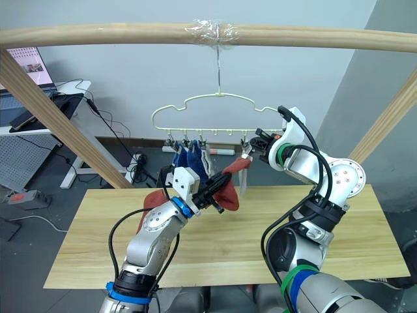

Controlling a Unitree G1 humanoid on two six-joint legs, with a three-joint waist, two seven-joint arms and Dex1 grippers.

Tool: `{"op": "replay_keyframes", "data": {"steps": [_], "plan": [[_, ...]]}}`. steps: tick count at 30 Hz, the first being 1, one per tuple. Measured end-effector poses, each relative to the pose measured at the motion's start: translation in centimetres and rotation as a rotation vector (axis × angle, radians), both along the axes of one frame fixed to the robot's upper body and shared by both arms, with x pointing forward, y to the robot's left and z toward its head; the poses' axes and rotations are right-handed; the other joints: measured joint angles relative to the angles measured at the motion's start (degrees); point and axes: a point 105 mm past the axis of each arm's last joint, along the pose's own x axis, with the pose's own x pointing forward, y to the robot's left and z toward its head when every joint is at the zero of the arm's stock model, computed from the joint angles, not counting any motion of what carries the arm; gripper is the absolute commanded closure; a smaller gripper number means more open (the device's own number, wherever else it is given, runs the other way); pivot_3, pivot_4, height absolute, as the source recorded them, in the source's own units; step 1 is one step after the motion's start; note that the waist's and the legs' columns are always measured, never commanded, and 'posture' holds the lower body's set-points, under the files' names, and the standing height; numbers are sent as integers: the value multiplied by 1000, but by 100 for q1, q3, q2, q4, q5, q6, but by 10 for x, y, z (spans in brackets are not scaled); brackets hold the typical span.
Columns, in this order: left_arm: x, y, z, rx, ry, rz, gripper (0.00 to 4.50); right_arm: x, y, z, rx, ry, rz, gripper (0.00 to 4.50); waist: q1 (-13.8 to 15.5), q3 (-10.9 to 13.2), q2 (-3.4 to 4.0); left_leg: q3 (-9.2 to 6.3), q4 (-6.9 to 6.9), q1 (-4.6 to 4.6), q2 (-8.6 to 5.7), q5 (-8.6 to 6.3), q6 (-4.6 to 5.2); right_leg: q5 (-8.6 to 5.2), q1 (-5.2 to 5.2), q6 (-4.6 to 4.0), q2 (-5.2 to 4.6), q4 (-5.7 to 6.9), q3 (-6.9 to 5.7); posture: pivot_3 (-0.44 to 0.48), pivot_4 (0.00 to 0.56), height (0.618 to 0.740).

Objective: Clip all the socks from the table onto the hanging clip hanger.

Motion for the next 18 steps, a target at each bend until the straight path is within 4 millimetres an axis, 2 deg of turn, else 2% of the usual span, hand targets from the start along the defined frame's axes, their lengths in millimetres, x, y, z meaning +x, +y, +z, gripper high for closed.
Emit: {"op": "replay_keyframes", "data": {"steps": [6,9,15,18], "plan": [[0,-1,3,-7,-15,-4,4474,-1,1,1,2,-3,3,4500,-5,0,0,0,-1,-1,0,0,0,0,0,0,0,-1,0,-22,190,740],[0,-1,3,-6,-15,-5,4500,-1,1,1,0,0,0,3607,-6,0,0,0,-1,-1,0,0,0,0,0,0,0,-1,0,-22,190,740],[0,-1,3,-4,-16,-5,4500,-1,-1,0,11,9,-4,1274,-21,1,1,0,-2,-2,0,0,0,-1,-3,0,0,-2,0,-22,190,740],[0,-1,4,-5,-18,-7,4500,-1,-2,0,17,5,-4,258,-22,1,1,0,-2,-3,0,0,1,-1,-3,0,0,-2,0,-22,190,740]]}}
